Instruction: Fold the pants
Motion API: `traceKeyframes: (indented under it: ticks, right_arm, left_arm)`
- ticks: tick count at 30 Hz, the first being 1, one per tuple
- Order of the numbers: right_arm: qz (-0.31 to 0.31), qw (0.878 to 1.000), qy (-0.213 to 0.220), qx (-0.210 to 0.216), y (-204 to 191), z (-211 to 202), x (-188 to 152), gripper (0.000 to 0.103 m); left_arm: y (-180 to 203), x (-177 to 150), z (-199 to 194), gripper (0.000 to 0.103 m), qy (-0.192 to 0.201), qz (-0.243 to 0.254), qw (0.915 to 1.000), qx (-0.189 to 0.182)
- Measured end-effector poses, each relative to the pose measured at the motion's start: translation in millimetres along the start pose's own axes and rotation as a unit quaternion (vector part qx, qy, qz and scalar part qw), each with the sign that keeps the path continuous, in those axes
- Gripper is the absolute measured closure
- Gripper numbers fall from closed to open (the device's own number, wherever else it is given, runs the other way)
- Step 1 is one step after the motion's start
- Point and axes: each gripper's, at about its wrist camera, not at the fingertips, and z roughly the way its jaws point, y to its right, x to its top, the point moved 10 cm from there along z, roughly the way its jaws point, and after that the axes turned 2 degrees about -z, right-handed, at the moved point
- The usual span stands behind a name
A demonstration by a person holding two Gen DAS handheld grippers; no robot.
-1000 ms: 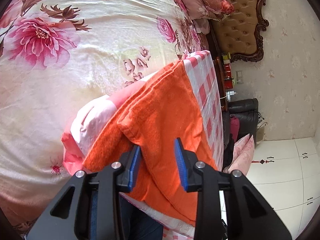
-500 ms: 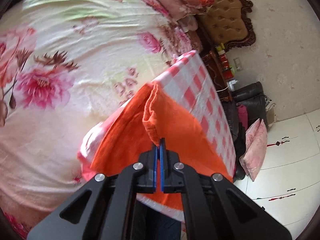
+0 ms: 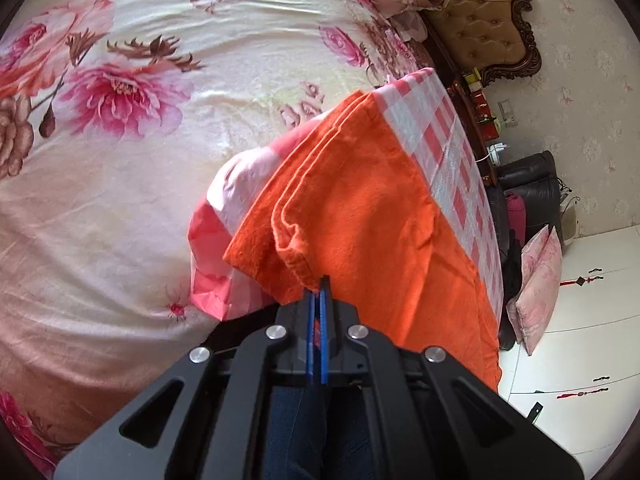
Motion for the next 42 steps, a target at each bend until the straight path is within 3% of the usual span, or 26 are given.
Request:
traceKeyframes:
  ticks: [6, 9, 12, 15, 16, 18, 20, 22, 24, 28, 36, 38, 39, 42]
  right_arm:
    - [-0.002, 0.999, 0.034, 0.021, -10, -21, 18, 0.088]
    - [0.005, 0.999, 0.032, 0.011, -3, -16, 23, 0.088]
    - [-0.006, 1.0, 0.005, -0.004, -5, 8, 11, 0.088]
    - [-0.021, 0.999, 0.004, -0.026, -7, 16, 3, 0.087]
    - [-0.026, 0.999, 0.004, -0.033, -7, 18, 1, 0.087]
    - [-0.034, 0.999, 0.004, -0.041, -9, 21, -3, 0.087]
    - [-0.039, 0.998, 0.006, -0.047, -10, 23, -5, 0.087]
    - [-0.038, 0.998, 0.007, -0.049, -10, 24, -6, 0.087]
    - [-0.04, 0.998, 0.006, -0.051, -11, 24, -6, 0.086]
    - [-0.039, 0.998, 0.005, -0.046, -10, 24, -7, 0.086]
    - [-0.041, 0.998, 0.0, -0.054, -12, 27, -6, 0.085]
    - [-0.04, 0.998, -0.001, -0.053, -12, 27, -6, 0.085]
    - [-0.04, 0.998, -0.001, -0.053, -12, 26, -6, 0.085]
    - [-0.032, 0.999, 0.004, -0.034, -15, 22, -6, 0.086]
  left_arm:
    - [7, 9, -16, 0.102, 0.038, -0.018, 0.9982, -0.043]
    - [-4, 2, -2, 0.102, 0.012, -0.026, 0.9993, -0.024]
    - [-5, 6, -7, 0.1, 0.025, -0.015, 0.9994, -0.02]
    - [-7, 13, -17, 0.082, 0.034, 0.022, 0.9991, 0.016]
    - [-9, 21, -26, 0.068, 0.051, 0.042, 0.9968, 0.044]
    - [0, 41, -39, 0.065, 0.087, 0.103, 0.9871, 0.087]
    - [30, 60, -43, 0.061, 0.108, 0.193, 0.9714, 0.087]
    - [64, 77, -29, 0.061, 0.122, 0.289, 0.9452, 0.09]
    - [83, 89, -3, 0.062, 0.112, 0.354, 0.922, 0.111]
    - [97, 110, 41, 0.062, 0.091, 0.415, 0.8945, 0.141]
    - [96, 121, 80, 0.091, 0.056, 0.46, 0.8706, 0.166]
    - [102, 122, 76, 0.096, 0.068, 0.477, 0.8577, 0.178]
    - [105, 125, 70, 0.096, 0.079, 0.476, 0.8576, 0.179]
    - [110, 140, 57, 0.096, 0.099, 0.447, 0.8732, 0.168]
